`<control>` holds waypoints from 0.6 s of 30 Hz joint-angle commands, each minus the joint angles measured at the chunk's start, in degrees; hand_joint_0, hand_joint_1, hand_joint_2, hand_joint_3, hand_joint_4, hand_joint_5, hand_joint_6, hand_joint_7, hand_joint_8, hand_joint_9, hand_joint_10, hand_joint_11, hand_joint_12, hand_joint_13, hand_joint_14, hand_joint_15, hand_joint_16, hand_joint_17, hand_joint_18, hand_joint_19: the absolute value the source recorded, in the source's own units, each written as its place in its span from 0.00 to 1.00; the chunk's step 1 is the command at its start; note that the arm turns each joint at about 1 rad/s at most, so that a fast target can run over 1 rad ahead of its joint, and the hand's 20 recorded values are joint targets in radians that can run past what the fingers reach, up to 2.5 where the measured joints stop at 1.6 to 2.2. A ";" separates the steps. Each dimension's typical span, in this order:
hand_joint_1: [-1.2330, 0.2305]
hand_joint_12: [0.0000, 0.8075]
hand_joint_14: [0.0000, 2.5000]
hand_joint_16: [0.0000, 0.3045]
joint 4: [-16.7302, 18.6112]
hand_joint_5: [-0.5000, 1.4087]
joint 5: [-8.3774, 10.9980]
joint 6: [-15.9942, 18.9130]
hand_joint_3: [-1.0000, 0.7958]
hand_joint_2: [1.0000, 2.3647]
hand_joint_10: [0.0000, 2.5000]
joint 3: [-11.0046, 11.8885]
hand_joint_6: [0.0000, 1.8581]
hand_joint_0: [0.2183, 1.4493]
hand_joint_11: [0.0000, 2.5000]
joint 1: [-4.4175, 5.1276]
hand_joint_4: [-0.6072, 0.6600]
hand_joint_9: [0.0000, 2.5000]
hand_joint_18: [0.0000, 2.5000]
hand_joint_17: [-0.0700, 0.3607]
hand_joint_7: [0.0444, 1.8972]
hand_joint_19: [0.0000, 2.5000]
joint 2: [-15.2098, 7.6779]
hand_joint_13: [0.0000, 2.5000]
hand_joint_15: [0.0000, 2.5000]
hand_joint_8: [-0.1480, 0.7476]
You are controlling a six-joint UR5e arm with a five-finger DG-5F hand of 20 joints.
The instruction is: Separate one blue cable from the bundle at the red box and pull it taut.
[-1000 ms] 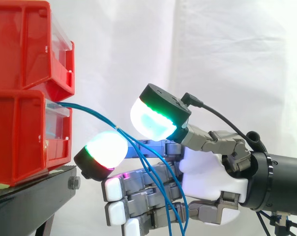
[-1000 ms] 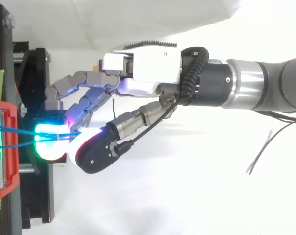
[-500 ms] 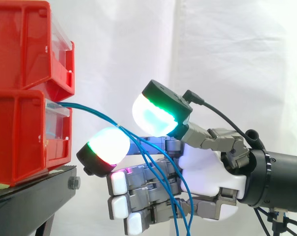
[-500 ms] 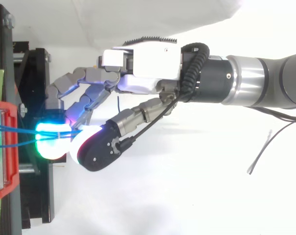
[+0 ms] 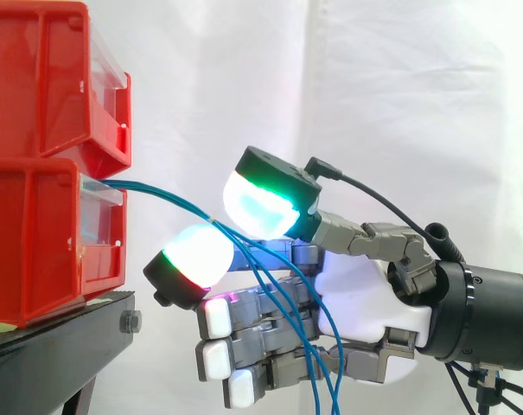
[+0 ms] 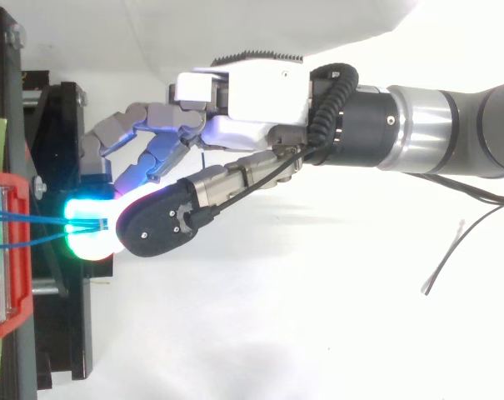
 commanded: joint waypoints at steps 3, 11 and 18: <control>0.46 0.49 0.01 0.17 0.00 0.19 0.00 -0.33 0.46 0.01 0.01 0.06 0.40 0.31 0.31 -0.02 0.60 0.35 0.29 0.43 0.55 0.31 0.01 0.35 0.26 0.52; 0.42 0.49 0.01 0.17 0.00 0.19 0.00 -0.68 0.47 0.01 0.01 0.06 0.41 0.31 0.33 -0.02 0.61 0.36 0.29 0.44 0.55 0.31 -0.08 0.35 0.26 0.53; 0.38 0.49 0.01 0.17 0.00 0.18 0.00 -0.68 0.37 0.01 0.01 0.15 0.44 0.29 0.33 -0.02 0.60 0.36 0.29 0.43 0.53 0.31 0.01 0.35 0.27 0.52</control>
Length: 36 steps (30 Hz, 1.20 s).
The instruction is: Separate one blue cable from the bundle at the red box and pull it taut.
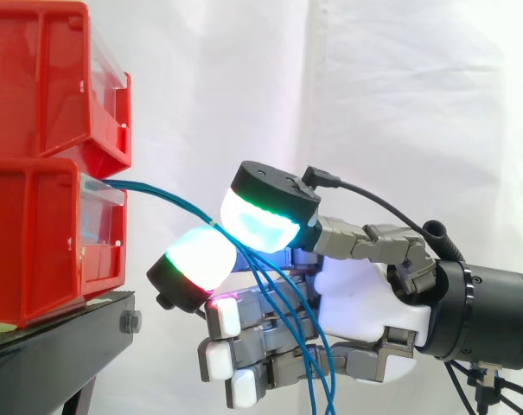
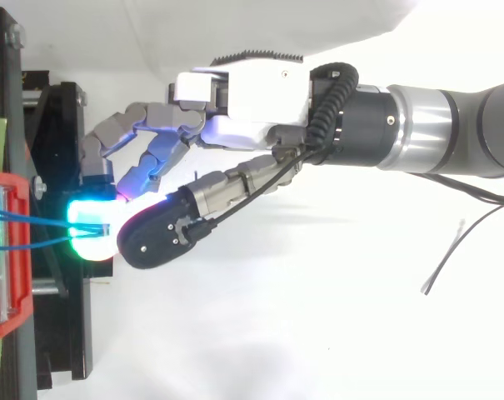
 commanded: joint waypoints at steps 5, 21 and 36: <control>0.45 0.49 0.01 0.17 0.00 0.18 0.00 -0.09 0.28 0.00 0.01 0.05 0.43 0.26 0.33 0.00 0.61 0.37 0.30 0.43 0.52 0.31 0.01 0.35 0.26 0.52; 0.33 0.48 0.01 0.16 0.00 0.18 0.00 -0.44 0.47 0.02 0.01 0.14 0.46 0.31 0.35 0.09 0.54 0.38 0.30 0.42 0.65 0.31 0.01 0.36 0.27 0.52; 0.39 0.48 0.01 0.16 -0.18 0.18 0.00 -0.44 0.28 0.00 0.01 0.22 0.47 0.30 0.35 0.09 0.57 0.40 0.31 0.42 0.57 0.31 0.01 0.37 0.27 0.51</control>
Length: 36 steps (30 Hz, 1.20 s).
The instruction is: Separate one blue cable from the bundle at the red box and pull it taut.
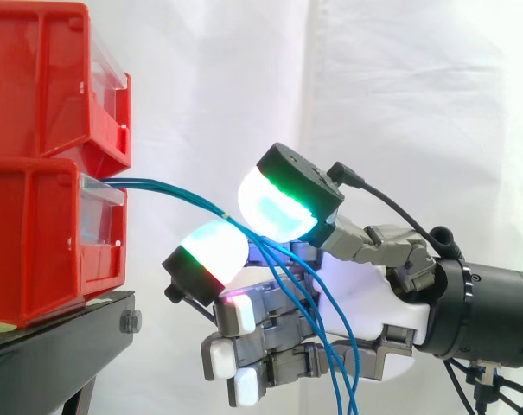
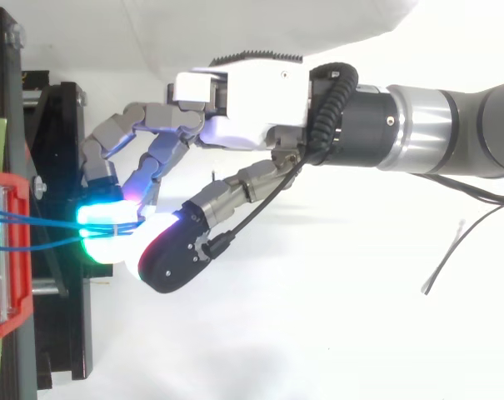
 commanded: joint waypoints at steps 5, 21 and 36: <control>0.42 0.48 0.01 0.16 -0.11 0.19 0.00 -0.02 0.28 0.00 0.01 0.02 0.47 0.31 0.35 0.04 0.57 0.41 0.31 0.42 0.58 0.31 0.02 0.37 0.27 0.52; 0.33 0.49 0.01 0.16 -0.11 0.20 0.00 -0.02 0.46 0.01 0.01 0.02 0.49 0.31 0.37 -0.05 0.53 0.43 0.32 0.42 0.63 0.31 0.02 0.38 0.28 0.52; 0.35 0.47 0.01 0.15 -4.16 0.20 -1.41 1.91 0.44 0.01 0.01 1.43 0.49 0.32 0.45 -0.31 0.53 0.44 0.32 0.40 0.62 0.30 0.37 0.43 0.40 0.52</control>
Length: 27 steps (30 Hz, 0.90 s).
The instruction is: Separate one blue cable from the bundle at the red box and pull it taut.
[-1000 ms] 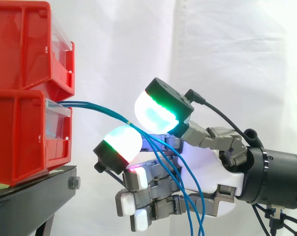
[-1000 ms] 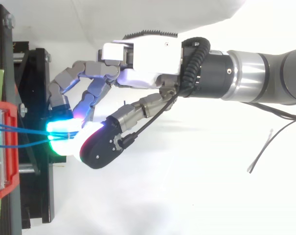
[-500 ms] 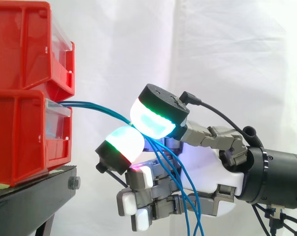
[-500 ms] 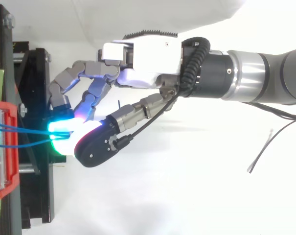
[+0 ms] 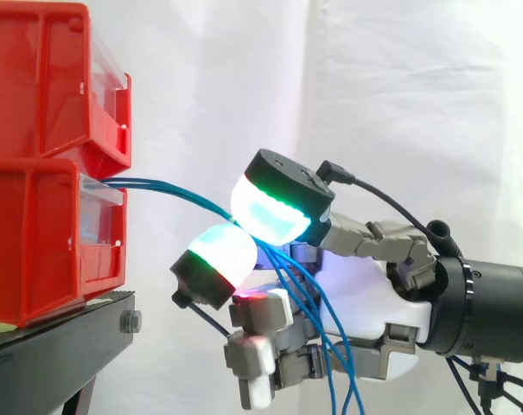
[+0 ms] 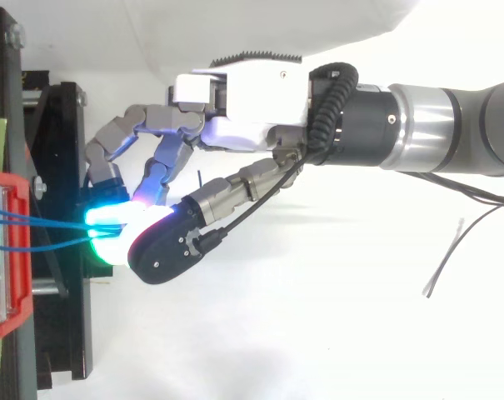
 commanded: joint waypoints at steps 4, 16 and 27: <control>0.35 0.45 0.01 0.15 -5.68 0.20 -2.24 0.53 0.43 0.01 0.01 1.54 0.49 0.32 0.45 -0.32 0.53 0.44 0.32 0.40 0.62 0.30 0.64 0.45 0.44 0.52; 0.32 0.44 0.01 0.15 -14.91 0.20 -2.33 -3.95 0.44 0.01 0.01 1.71 0.49 0.33 0.46 -0.41 0.48 0.44 0.32 0.40 0.62 0.30 4.51 0.45 0.46 0.51; 0.25 0.44 0.01 0.15 -22.38 0.19 -2.41 -5.10 0.41 0.01 0.01 1.71 0.49 0.39 0.46 -0.32 0.45 0.44 0.33 0.40 0.65 0.31 6.27 0.45 0.46 0.50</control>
